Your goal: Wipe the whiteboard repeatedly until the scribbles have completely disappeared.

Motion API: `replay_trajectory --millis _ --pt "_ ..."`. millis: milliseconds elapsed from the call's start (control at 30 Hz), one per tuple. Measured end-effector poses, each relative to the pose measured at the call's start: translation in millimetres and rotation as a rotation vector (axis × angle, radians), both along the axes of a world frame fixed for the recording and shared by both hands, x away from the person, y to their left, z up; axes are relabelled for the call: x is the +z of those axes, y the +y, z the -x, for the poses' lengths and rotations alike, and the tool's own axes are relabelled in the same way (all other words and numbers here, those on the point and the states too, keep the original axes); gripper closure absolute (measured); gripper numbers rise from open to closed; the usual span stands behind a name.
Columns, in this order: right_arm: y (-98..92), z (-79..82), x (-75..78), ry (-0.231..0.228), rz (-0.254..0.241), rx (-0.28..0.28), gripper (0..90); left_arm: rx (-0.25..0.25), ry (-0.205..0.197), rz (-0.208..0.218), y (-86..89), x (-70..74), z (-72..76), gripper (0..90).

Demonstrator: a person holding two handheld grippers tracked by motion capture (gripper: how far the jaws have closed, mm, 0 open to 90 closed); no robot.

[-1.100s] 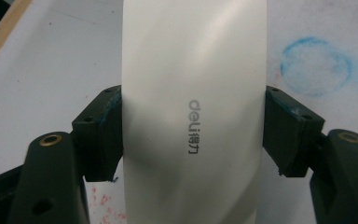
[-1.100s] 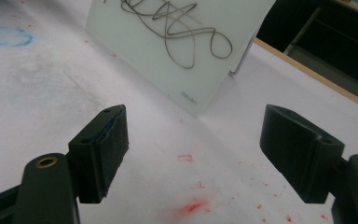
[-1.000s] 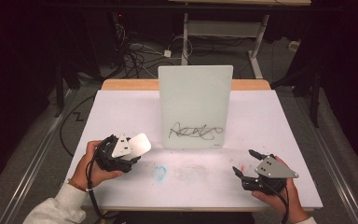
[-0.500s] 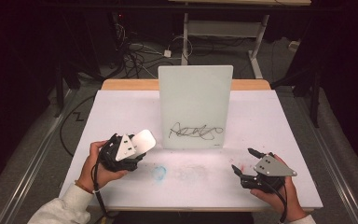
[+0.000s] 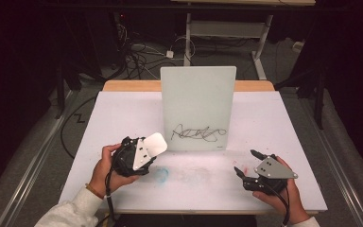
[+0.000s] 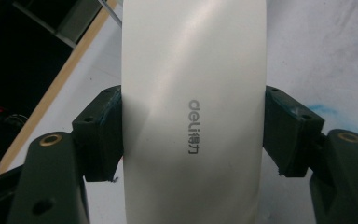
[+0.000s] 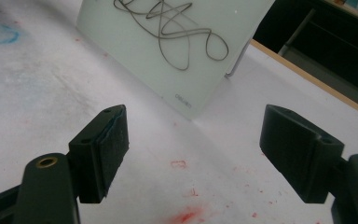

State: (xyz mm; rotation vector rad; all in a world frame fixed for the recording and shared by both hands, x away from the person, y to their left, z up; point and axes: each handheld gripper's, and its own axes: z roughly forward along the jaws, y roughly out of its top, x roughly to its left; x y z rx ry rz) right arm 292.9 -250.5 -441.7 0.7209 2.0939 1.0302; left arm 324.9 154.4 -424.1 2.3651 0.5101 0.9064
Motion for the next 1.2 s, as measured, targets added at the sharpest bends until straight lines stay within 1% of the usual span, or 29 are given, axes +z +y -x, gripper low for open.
replay_trajectory --millis 33,100,133,233,267,300,333,367,400,433,500,533,567,600,633,700,733,767,833,867,900,933,1000,1033,1067,1100,1167,1200 --pt "0.4 0.5 -0.6 -0.001 0.008 -0.005 24.4 0.000 -0.009 0.001 -3.4 0.2 -0.8 29.2" --pt "0.2 1.3 -1.6 0.001 0.008 -0.005 24.4 -0.009 -0.023 -0.003 -9.9 1.0 -3.4 29.2" --pt "-0.6 3.0 -3.3 0.005 0.018 -0.004 24.4 -0.015 -0.029 -0.007 -13.4 1.0 -5.1 29.2" --pt "-1.5 3.4 -3.2 0.002 0.019 -0.012 24.4 -0.025 -0.037 -0.020 -24.2 -0.8 -8.3 29.2" --pt "-1.7 3.9 -2.0 0.000 0.010 -0.019 24.4 -0.028 -0.044 -0.040 -30.7 -2.3 -9.4 29.2" --pt "-1.3 4.3 -1.8 -0.004 0.012 -0.020 24.4 -0.031 -0.050 -0.054 -33.5 -2.7 -9.7 29.2" --pt "-1.3 4.3 -1.8 -0.004 0.012 -0.020 24.4 -0.031 -0.050 -0.054 -33.5 -2.7 -9.7 29.2" --pt "-0.7 4.4 -2.9 -0.002 0.023 -0.019 24.3 -0.035 -0.065 -0.084 -38.9 -3.8 -11.1 29.2" --pt "-0.6 4.4 -3.7 0.000 0.031 -0.019 24.4 -0.035 -0.065 -0.084 -38.9 -3.8 -11.1 29.2" --pt "-0.5 4.4 -4.3 0.000 0.036 -0.024 24.4 -0.030 -0.087 -0.102 -43.7 -5.1 -13.4 29.2" --pt "-0.8 4.3 -4.5 0.002 0.036 -0.027 24.4 -0.028 -0.093 -0.104 -45.9 -5.6 -15.1 29.2" --pt "-0.8 4.1 -4.3 0.001 0.036 -0.029 24.3 -0.018 -0.110 -0.121 -50.2 -6.9 -18.7 29.2" --pt "-0.8 4.1 -4.3 0.001 0.036 -0.029 24.3 -0.018 -0.110 -0.121 -50.2 -6.9 -18.7 29.2" --pt "-0.7 3.9 -4.2 -0.001 0.036 -0.029 24.4 -0.008 -0.131 -0.130 -53.9 -8.9 -22.5 29.2" --pt "-0.7 3.8 -4.4 0.001 0.038 -0.030 24.4 -0.003 -0.136 -0.134 -55.5 -9.9 -24.7 29.2" --pt "-0.4 3.3 -5.2 0.005 0.047 -0.031 24.4 0.002 -0.136 -0.133 -57.2 -11.2 -27.0 29.2" --pt "-0.1 3.1 -5.5 0.005 0.051 -0.031 24.4 0.006 -0.131 -0.136 -60.2 -14.2 -31.6 29.2" --pt "-0.1 3.1 -5.5 0.005 0.051 -0.031 24.4 0.006 -0.131 -0.136 -60.2 -14.2 -31.6 29.2" --pt "1.3 3.1 -6.1 0.006 0.062 -0.031 24.3 0.020 -0.142 -0.141 -63.3 -17.1 -35.3 29.2" --pt "1.6 3.3 -6.3 0.005 0.066 -0.030 24.4 0.015 -0.152 -0.151 -65.0 -18.3 -37.8 29.2" --pt "1.7 3.3 -6.4 0.005 0.068 -0.030 24.4 0.015 -0.152 -0.151 -65.0 -18.3 -37.8 29.2" --pt "1.6 3.3 -6.4 0.005 0.070 -0.031 24.4 0.012 -0.164 -0.138 -67.6 -20.0 -38.7 29.2" --pt "1.5 3.0 -6.6 0.006 0.071 -0.032 24.3 0.012 -0.176 -0.143 -71.0 -21.0 -38.4 29.2" --pt "1.5 2.9 -6.7 0.007 0.070 -0.032 24.4 0.012 -0.176 -0.143 -71.0 -21.0 -38.4 29.2" --pt "1.6 2.9 -6.9 0.009 0.071 -0.032 24.3 0.009 -0.175 -0.154 -72.5 -21.0 -38.2 29.2" --pt "1.6 2.9 -6.9 0.009 0.071 -0.032 24.3 0.004 -0.168 -0.144 -75.0 -23.1 -38.1 29.2" --pt "2.2 2.7 -7.4 0.011 0.077 -0.030 24.4 -0.005 -0.170 -0.169 -80.5 -27.1 -36.7 29.2" --pt "2.4 2.8 -7.6 0.011 0.079 -0.029 24.4 -0.013 -0.163 -0.178 -83.3 -29.4 -36.1 29.2"
